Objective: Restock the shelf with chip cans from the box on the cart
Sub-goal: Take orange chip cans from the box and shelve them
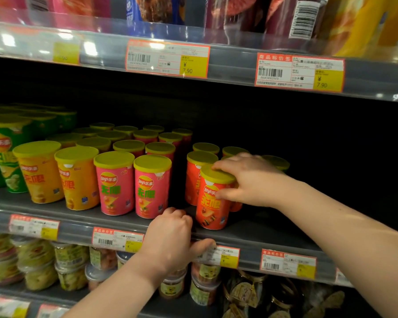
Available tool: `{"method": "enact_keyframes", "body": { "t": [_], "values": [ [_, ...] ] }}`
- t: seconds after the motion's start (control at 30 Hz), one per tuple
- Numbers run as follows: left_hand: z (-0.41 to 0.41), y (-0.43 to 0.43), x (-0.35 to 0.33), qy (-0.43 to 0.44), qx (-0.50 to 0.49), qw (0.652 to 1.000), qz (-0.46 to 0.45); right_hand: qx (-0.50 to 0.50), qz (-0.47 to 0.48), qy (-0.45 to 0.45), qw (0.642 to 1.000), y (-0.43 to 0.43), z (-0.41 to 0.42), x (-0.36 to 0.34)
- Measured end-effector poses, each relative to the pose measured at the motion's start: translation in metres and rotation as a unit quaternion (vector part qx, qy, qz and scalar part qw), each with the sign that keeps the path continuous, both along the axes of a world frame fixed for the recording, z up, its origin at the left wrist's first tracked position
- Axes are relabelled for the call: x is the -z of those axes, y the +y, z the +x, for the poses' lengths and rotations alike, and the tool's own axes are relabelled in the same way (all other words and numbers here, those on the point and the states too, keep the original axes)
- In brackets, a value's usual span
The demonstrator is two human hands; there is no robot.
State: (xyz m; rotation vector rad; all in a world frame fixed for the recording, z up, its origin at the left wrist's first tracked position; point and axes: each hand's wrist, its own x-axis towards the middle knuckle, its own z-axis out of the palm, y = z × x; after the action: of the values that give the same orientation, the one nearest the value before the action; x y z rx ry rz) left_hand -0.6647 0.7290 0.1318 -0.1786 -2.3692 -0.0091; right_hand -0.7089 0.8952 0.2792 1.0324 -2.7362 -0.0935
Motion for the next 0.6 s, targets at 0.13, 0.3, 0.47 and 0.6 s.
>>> {"method": "enact_keyframes", "body": {
  "t": [0.13,0.3,0.47,0.6],
  "values": [
    [0.001,0.001,-0.002,-0.003,-0.018,1.000,-0.021,-0.004,-0.016,-0.002,1.000,0.002,0.000,0.008],
    [0.003,0.004,-0.005,-0.018,-0.037,0.998,-0.041,-0.015,-0.048,-0.010,0.999,0.007,0.002,0.018],
    [0.009,0.008,-0.008,-0.066,-0.058,0.996,-0.034,-0.026,-0.082,-0.006,0.996,0.010,0.002,0.028],
    [0.016,0.011,-0.008,-0.092,-0.079,0.992,-0.030,-0.042,-0.117,-0.001,0.992,0.011,0.003,0.033]
  ]
}}
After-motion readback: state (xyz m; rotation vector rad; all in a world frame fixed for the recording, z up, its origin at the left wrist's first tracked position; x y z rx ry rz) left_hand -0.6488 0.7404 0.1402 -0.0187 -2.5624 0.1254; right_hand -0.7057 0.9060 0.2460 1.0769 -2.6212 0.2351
